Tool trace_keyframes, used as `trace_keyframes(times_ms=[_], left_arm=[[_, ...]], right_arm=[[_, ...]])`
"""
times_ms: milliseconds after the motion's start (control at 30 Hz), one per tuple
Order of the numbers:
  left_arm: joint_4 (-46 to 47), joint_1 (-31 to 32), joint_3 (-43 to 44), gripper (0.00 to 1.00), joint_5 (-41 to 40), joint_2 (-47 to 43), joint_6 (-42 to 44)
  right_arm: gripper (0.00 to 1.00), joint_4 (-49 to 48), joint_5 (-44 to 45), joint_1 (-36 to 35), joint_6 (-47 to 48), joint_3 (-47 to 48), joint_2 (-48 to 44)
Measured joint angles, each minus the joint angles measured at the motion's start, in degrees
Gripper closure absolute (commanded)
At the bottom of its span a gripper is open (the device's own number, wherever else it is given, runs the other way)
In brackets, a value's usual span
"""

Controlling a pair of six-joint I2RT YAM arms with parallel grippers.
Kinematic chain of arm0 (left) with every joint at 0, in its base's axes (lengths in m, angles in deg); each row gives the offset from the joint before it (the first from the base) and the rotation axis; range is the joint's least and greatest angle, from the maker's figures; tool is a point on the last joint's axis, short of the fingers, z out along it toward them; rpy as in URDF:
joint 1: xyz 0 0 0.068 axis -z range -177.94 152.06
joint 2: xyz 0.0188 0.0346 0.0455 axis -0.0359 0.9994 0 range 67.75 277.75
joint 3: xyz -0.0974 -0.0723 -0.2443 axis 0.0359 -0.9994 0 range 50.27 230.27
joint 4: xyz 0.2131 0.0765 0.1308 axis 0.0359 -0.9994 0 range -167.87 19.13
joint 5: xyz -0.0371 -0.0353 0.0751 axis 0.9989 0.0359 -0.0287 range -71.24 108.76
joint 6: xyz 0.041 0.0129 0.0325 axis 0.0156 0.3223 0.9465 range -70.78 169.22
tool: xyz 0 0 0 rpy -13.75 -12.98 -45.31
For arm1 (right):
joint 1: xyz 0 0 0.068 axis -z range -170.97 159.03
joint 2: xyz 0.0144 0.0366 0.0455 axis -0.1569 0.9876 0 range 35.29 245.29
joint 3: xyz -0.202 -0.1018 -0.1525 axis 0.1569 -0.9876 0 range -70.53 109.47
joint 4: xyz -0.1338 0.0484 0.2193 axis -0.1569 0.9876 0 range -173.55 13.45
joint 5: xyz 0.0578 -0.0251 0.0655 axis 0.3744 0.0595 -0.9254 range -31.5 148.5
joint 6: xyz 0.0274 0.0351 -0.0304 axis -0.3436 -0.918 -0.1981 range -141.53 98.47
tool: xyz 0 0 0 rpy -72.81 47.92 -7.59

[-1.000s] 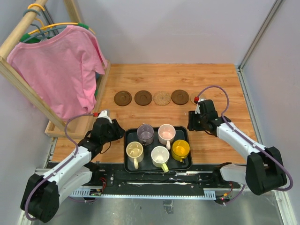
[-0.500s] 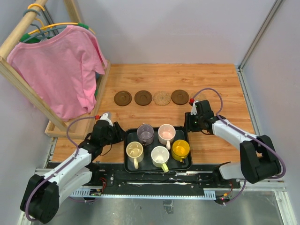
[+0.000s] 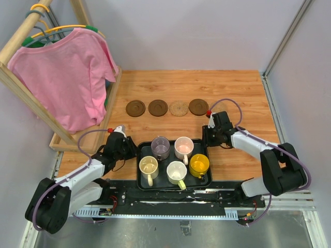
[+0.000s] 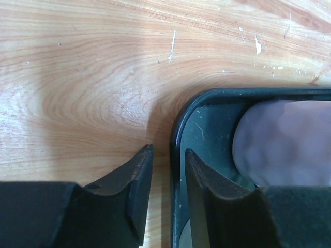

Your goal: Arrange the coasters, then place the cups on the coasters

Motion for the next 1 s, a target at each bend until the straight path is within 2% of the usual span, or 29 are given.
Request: trace_keyframes(times_ms=[133,200,467,1000], left_arm=[[1.68,0.15,0.0,0.82,-0.11,1.77,-0.52],[2.6,0.39,0.02,0.85,-0.02,2.43,-0.74],[4.7,0.66,0.26,0.86,-0.35,4.2,-0.94],[7.04,0.66,2.25,0.86,-1.57,8.33,0.33]], right_arm=[[0.67,-0.24,-0.07,-1.7,-0.04,0.0,0.83],[0.7,-0.26,0.0,-2.14,-0.15,0.0,1.01],[0.75,-0.13,1.25,-2.29,-0.33,-0.24,0.96],[0.75,0.17,2.73,-2.73,-0.94,-0.33,0.7]])
